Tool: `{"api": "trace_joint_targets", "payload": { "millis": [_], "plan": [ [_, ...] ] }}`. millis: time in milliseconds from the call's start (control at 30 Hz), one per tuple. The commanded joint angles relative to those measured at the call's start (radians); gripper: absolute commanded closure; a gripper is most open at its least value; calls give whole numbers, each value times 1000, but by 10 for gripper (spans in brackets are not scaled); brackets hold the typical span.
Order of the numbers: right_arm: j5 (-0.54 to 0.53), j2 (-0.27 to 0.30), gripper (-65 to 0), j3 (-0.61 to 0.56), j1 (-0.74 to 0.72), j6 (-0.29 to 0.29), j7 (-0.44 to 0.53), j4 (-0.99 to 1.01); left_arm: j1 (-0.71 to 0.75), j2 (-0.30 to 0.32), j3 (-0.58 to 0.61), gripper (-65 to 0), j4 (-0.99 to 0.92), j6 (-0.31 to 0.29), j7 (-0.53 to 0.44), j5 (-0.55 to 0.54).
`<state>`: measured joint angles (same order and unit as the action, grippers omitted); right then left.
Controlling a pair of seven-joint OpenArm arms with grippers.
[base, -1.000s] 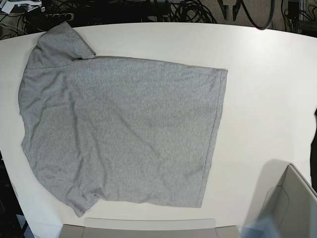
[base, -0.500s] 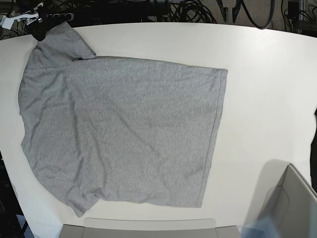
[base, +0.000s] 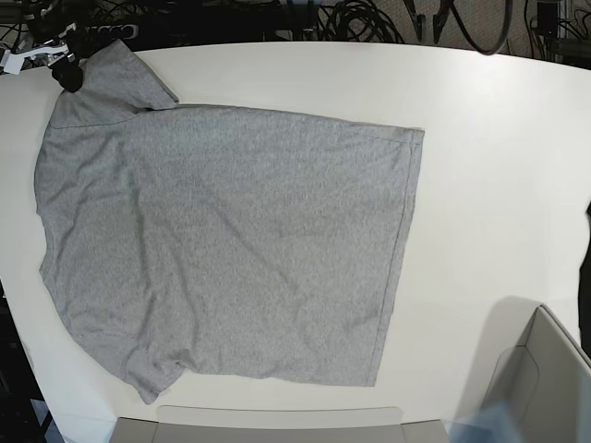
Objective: Fold the T-shirt properly
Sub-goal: 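Move both grippers down to the shirt's shoulder corners and grasp them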
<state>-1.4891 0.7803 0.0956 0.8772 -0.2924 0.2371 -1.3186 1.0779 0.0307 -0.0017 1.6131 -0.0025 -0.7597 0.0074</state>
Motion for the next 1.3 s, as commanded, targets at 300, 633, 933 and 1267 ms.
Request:
{"api": "trace_joint_targets", "payload": {
  "millis": [300,633,933,1267],
  "plan": [
    [6,12,-240,-1,-5,15,-69,1,18,64,98,-210,439,-78,426,-8],
    [6,12,-240,-3,1,15,-69,4,-270,68,59,-227,435,-287,960,-426],
    [6,12,-240,-4,4,15,-71,4,-542,81,-340,-227,390,-357,1549,-775],
    [6,12,-240,-4,13,17,-71,0,-744,82,-436,-228,143,-509,1779,-771]
  ]
}}
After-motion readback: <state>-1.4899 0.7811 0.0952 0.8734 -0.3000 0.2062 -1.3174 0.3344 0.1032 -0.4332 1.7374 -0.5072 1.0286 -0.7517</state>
